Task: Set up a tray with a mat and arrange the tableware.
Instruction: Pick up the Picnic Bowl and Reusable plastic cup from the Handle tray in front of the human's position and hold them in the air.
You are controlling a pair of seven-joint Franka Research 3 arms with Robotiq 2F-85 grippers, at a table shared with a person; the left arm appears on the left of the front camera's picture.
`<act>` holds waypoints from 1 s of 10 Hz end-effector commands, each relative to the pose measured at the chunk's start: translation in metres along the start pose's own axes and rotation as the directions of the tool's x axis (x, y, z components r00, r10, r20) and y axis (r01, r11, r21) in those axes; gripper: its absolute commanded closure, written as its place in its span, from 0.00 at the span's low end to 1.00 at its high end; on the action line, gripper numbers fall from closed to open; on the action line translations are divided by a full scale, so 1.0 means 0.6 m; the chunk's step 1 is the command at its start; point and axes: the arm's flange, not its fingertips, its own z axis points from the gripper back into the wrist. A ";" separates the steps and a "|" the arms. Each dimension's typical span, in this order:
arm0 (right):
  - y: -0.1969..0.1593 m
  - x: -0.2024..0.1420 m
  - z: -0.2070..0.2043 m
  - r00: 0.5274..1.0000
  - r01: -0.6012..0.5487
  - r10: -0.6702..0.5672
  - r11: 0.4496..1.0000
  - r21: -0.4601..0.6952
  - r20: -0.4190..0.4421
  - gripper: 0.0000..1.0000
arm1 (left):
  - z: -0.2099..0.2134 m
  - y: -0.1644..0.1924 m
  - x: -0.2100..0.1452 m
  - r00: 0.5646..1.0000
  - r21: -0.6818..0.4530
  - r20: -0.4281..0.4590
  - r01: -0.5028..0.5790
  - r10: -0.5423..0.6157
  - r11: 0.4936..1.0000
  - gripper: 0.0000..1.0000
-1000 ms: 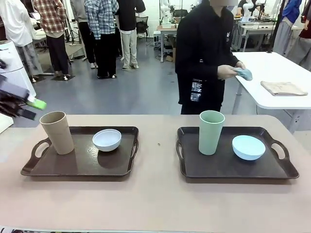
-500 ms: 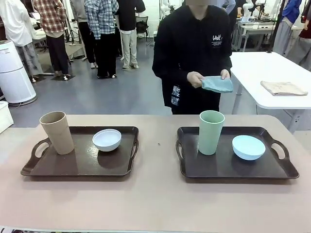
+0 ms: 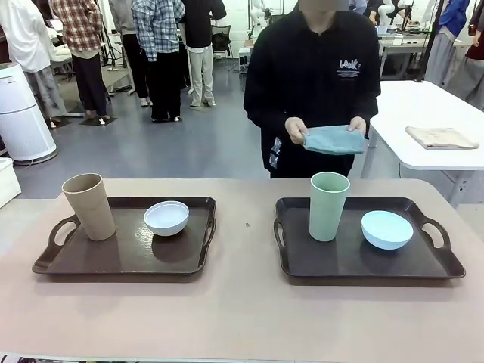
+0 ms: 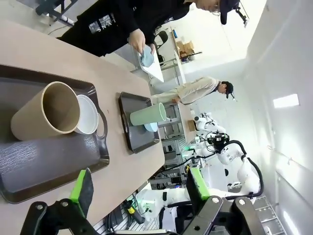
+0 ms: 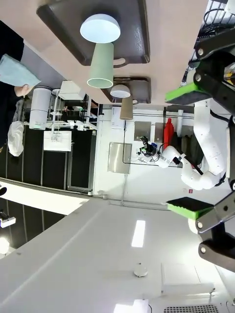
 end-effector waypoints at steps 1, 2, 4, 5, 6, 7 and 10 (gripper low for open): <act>0.001 0.002 -0.003 1.000 -0.001 0.001 1.000 -0.001 -0.005 0.00 | -0.001 0.002 -0.006 1.000 -0.023 0.013 0.021 -0.021 1.000 0.00; -0.009 -0.003 -0.011 1.000 0.020 -0.021 0.998 -0.056 -0.016 0.00 | -0.001 0.002 -0.006 1.000 -0.023 0.013 0.021 -0.021 1.000 0.00; -0.003 0.000 -0.002 1.000 0.008 -0.008 1.000 -0.013 -0.008 0.00 | -0.001 0.002 -0.006 1.000 -0.023 0.013 0.021 -0.021 1.000 0.00; -0.003 0.000 -0.002 1.000 0.008 -0.008 1.000 -0.013 -0.008 0.00 | -0.001 0.002 -0.006 1.000 -0.023 0.013 0.021 -0.021 1.000 0.00; -0.003 0.000 -0.002 1.000 0.008 -0.008 1.000 -0.013 -0.008 0.00 | -0.001 0.002 -0.006 1.000 -0.023 0.013 0.021 -0.021 1.000 0.00; -0.003 0.000 -0.002 1.000 0.008 -0.008 1.000 -0.013 -0.008 0.00 | -0.001 0.002 -0.006 1.000 -0.023 0.013 0.021 -0.021 1.000 0.00; -0.003 0.000 -0.002 1.000 0.008 -0.008 1.000 -0.013 -0.008 0.00 | -0.001 0.002 -0.006 1.000 -0.023 0.013 0.021 -0.021 1.000 0.00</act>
